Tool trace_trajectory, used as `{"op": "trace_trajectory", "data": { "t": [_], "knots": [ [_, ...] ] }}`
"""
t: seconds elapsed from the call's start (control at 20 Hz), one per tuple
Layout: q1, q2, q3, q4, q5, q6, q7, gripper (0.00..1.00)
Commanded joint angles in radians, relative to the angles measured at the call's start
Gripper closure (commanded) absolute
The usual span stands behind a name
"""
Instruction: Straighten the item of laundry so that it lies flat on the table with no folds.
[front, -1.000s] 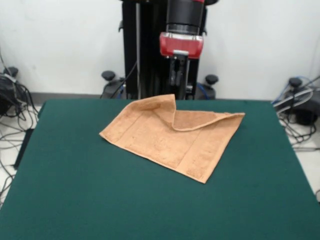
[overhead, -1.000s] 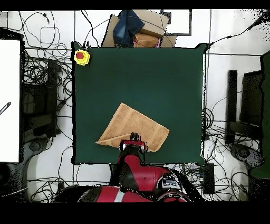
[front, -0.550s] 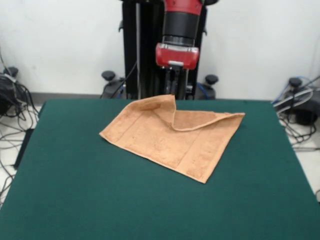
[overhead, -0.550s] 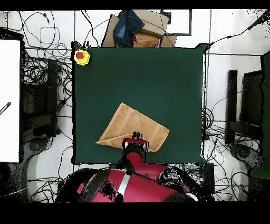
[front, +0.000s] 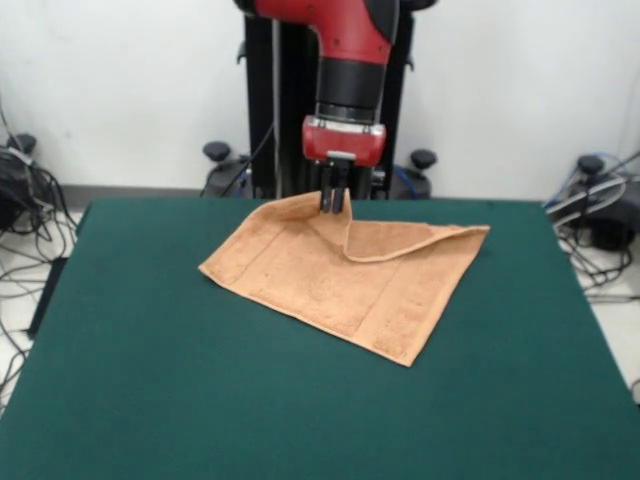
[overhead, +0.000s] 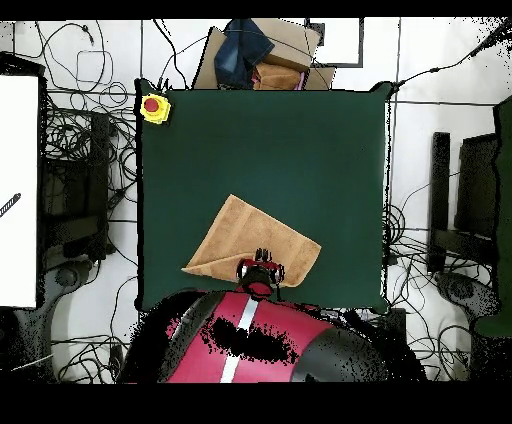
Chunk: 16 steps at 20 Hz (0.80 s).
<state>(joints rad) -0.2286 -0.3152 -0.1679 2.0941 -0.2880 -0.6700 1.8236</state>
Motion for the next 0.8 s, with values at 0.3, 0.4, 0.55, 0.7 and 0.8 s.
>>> {"op": "trace_trajectory", "data": {
  "t": [0.3,0.4,0.55,0.7,0.8],
  "knots": [
    [-0.025,0.051,0.083,-0.168,0.036,0.099,0.140,1.00],
    [-0.015,0.058,0.073,-0.171,0.048,0.087,0.137,1.00],
    [-0.014,0.072,0.070,-0.181,0.058,0.092,0.137,1.00],
    [-0.016,0.077,0.072,-0.189,0.065,0.118,0.137,1.00],
    [-0.011,0.089,0.070,-0.197,0.081,0.160,0.130,1.00]
  ]
}}
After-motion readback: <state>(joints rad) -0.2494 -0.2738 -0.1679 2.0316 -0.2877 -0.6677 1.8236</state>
